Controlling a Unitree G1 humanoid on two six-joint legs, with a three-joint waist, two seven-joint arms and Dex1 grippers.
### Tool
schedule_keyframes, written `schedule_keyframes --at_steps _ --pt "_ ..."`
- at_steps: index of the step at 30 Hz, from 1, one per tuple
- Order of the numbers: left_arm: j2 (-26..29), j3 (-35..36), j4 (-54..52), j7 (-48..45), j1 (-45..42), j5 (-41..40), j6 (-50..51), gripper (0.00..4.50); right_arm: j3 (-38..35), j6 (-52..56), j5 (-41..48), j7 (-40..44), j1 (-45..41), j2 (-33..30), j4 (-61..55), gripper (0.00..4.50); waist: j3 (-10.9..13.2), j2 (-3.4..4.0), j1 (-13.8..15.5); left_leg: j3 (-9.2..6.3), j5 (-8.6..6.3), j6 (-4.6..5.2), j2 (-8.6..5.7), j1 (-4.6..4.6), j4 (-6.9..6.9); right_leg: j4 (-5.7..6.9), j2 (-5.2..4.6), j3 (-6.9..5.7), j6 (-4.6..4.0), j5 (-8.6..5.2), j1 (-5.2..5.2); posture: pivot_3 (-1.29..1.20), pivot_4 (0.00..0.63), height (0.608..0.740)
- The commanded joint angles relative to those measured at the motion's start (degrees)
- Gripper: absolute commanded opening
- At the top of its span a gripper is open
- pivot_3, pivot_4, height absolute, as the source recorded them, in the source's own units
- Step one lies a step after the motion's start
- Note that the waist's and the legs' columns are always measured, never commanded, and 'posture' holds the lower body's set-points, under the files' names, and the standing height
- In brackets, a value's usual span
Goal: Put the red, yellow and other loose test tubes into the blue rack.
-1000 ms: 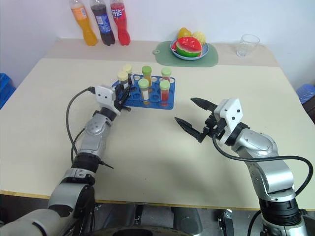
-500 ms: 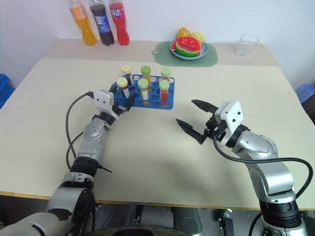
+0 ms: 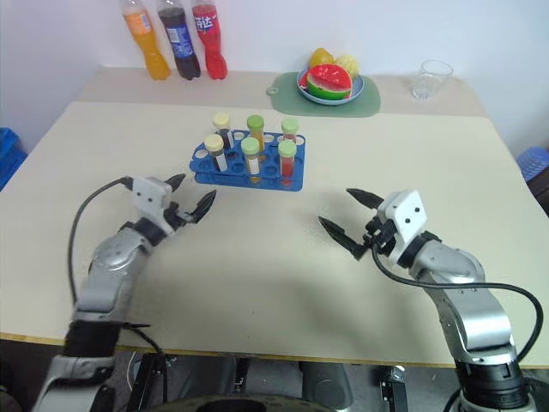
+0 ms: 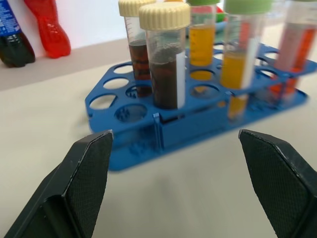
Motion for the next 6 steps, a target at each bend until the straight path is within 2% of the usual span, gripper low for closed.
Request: schedule_keyframes --at_steps 1,6 --pt "3.5 3.2 -8.4 -3.6 3.3 -4.8 4.0 4.18 -4.7 -1.9 0.8 1.6 3.2 -1.8 -1.6 4.24 0.0 0.0 -0.1 0.01 0.0 0.01 0.0 0.0 0.0 -0.02 -0.01 0.0 0.0 0.0 0.01 0.0 0.15 0.74" --pt "9.2 7.7 -14.7 -7.4 9.1 -9.9 8.9 4.18 -9.8 -5.2 1.2 5.0 8.6 -2.9 0.7 4.24 0.0 0.02 -0.2 0.04 -0.02 0.03 0.06 0.03 -0.04 -0.02 0.04 0.0 -0.02 -0.02 0.0 0.0 0.15 0.74"
